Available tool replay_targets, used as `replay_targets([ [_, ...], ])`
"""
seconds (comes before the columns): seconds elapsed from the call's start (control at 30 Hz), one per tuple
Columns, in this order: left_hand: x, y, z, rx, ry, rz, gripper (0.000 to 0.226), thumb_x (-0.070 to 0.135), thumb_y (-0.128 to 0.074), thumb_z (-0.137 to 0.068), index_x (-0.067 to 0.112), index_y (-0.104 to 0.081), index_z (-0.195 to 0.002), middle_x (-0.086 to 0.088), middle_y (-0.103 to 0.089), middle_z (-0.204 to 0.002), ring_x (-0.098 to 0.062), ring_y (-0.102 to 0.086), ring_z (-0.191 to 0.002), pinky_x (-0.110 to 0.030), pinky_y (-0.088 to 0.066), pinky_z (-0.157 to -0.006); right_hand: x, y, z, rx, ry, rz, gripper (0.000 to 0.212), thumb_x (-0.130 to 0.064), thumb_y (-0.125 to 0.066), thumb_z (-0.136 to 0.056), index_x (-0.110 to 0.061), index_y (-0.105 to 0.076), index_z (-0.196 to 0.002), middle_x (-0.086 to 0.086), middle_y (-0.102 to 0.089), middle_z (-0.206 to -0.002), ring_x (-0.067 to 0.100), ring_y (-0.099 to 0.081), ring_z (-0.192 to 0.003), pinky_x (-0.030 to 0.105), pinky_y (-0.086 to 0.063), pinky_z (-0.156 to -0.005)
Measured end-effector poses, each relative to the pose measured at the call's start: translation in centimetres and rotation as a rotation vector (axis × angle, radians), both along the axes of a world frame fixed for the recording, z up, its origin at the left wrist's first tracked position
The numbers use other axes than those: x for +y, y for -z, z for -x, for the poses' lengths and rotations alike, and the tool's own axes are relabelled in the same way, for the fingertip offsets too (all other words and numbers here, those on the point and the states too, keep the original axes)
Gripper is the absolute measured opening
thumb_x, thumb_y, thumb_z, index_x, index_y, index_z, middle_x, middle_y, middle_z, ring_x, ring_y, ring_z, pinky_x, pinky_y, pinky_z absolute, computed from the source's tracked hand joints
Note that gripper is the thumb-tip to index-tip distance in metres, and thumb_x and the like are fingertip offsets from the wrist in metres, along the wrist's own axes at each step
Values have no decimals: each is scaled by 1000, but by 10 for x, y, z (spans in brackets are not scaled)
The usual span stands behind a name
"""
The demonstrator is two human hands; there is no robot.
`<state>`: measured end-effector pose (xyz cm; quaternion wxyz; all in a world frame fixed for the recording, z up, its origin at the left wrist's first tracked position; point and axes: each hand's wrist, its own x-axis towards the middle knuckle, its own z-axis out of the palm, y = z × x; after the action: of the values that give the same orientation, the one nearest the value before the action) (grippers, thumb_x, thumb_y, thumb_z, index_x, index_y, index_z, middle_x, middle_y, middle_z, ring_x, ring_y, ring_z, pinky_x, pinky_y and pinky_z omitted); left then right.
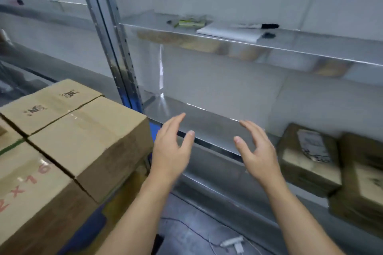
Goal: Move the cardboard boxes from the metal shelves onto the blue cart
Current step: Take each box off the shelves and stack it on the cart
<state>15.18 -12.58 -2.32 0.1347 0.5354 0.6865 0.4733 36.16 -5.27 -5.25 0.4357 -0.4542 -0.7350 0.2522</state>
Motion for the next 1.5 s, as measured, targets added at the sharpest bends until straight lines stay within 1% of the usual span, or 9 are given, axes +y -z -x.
replay_targets([
  [0.07,8,3,-36,-14,55,7,46,34,-56,-96,30,-49,-141,14,-49,-142,-4,-40,-134,-32,-33,-113,-4,4,-39,-5,56,7,47,-34,-59,-89,-15,-61,-132,-8,-53,-134,0,-43,-129,15,-30,-110],
  [0.17,17,8,-85,-32,128,30,46,29,-57,-97,28,-48,-142,14,-48,-143,0,-39,-132,-23,-30,-110,-10,10,-94,-10,144,14,47,-34,-59,-89,-15,-61,-132,-5,-53,-135,-2,-42,-128,12,-27,-109],
  [0.37,31,21,-156,-61,244,88,46,29,-57,-97,27,-49,-143,14,-48,-141,6,-38,-125,-18,-28,-107,-29,28,-169,38,304,138,38,-28,-63,-95,-23,-59,-133,-4,-53,-142,8,-44,-134,31,-33,-114],
  [0.53,41,37,-190,-66,313,164,46,31,-58,-97,28,-49,-142,13,-47,-144,6,-38,-126,-13,-25,-102,-39,43,-184,69,387,233,39,-28,-62,-95,-28,-58,-135,-4,-43,-150,1,-35,-135,27,-30,-110],
  [0.73,58,59,-209,-82,362,238,46,30,-59,-96,26,-51,-142,10,-49,-144,4,-40,-126,-14,-27,-101,-38,55,-179,115,464,330,50,-32,-62,-95,-31,-48,-143,-2,-25,-161,11,-29,-145,45,-36,-113],
  [0.9,84,71,-217,-88,416,291,47,31,-58,-97,28,-49,-143,12,-48,-144,5,-40,-124,-15,-28,-98,-28,56,-168,111,526,370,57,-38,-60,-95,-38,-39,-148,-6,-6,-166,15,-21,-149,44,-37,-113],
  [1.0,103,77,-221,-91,450,320,47,31,-58,-97,26,-49,-143,9,-48,-144,-1,-42,-128,-15,-27,-98,-18,55,-163,101,564,398,57,-37,-59,-96,-36,-38,-149,-6,-3,-166,17,-17,-150,32,-30,-112],
  [1.3,150,99,-233,-141,561,480,54,36,-58,-96,33,-42,-147,6,-46,-148,-10,-43,-132,-22,-29,-101,3,63,-156,64,704,422,53,-35,-60,-96,-30,-44,-146,-4,-18,-163,18,-26,-146,27,-26,-105],
  [1.5,162,109,-235,-259,572,551,58,38,-59,-95,36,-38,-149,9,-43,-153,-13,-40,-140,-35,-33,-115,7,70,-155,74,736,412,50,-32,-59,-97,-32,-46,-145,-5,-19,-163,16,-26,-147,28,-25,-107],
])
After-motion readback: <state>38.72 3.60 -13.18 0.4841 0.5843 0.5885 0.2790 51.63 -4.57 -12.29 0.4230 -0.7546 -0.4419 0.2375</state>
